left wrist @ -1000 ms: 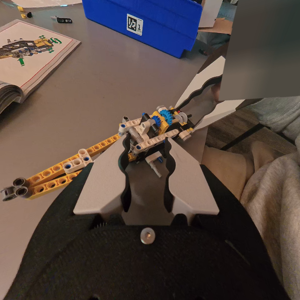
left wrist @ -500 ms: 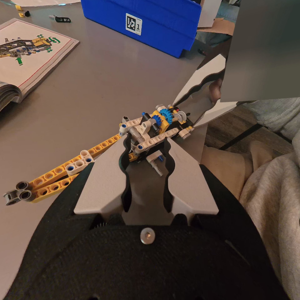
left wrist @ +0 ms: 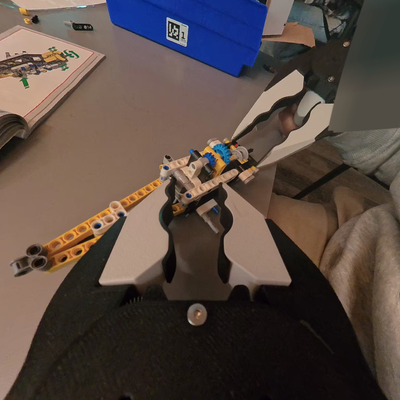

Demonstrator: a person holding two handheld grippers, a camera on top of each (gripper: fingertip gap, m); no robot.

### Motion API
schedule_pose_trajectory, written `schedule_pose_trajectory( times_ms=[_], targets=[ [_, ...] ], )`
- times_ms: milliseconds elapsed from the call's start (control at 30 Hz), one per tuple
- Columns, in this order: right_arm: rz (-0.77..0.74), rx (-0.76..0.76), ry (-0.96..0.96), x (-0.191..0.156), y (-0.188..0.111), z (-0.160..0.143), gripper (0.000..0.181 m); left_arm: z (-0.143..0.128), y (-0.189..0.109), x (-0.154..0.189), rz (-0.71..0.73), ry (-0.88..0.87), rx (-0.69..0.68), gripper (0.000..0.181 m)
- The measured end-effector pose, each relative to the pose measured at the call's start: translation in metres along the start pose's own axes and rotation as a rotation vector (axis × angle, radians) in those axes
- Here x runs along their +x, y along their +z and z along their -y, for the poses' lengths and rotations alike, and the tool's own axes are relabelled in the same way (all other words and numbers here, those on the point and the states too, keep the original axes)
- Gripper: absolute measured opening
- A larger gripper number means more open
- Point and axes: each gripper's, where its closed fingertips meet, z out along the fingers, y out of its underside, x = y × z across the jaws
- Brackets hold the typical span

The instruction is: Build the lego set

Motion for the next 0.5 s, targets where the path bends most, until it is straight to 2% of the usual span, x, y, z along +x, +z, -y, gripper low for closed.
schedule_pose_trajectory(
  times_ms=[267,500],
  targets=[
    [0.040,-0.052,0.019,-0.002,-0.001,-0.012,0.037,0.000,0.000,0.000,-0.002,-0.006,0.000,0.038],
    [0.028,-0.037,0.005,-0.001,-0.003,-0.008,0.034,0.000,0.000,0.000,-0.003,-0.007,-0.002,0.037]
  ],
)
